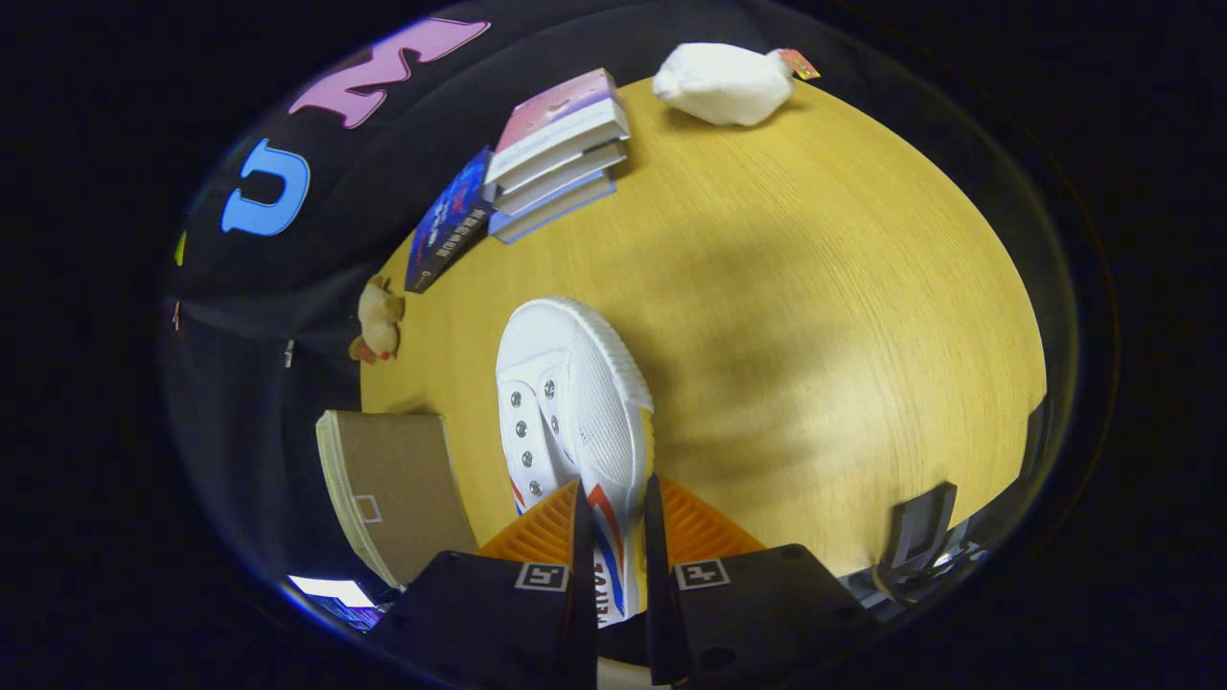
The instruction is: Open the storage box then place both shoes into the box .Put the left shoe in first, then the right shoe, with the right side of both shoes facing outward in a uniform manner.
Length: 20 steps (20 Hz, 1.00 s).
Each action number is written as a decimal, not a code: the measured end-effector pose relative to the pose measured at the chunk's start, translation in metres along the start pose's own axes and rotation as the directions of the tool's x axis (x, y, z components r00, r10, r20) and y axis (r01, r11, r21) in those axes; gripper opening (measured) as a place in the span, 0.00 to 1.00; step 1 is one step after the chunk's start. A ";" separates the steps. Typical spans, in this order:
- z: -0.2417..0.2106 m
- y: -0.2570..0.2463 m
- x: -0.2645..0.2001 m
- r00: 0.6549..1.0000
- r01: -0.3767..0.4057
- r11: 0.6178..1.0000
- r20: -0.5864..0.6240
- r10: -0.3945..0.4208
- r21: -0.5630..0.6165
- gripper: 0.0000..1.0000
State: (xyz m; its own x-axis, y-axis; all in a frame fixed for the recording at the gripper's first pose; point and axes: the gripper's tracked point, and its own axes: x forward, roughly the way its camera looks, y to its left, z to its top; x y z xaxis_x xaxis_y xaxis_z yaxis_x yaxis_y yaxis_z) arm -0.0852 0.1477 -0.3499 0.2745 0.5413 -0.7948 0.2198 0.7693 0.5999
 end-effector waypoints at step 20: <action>-0.099 0.309 0.020 0.971 -0.192 0.979 -0.159 0.178 -0.074 0.25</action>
State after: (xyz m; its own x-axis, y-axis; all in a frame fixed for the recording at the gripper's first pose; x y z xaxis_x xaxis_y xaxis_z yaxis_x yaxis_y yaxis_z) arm -0.1047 0.4302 -0.1896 0.1564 0.7168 -0.6795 0.0930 0.6742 0.7327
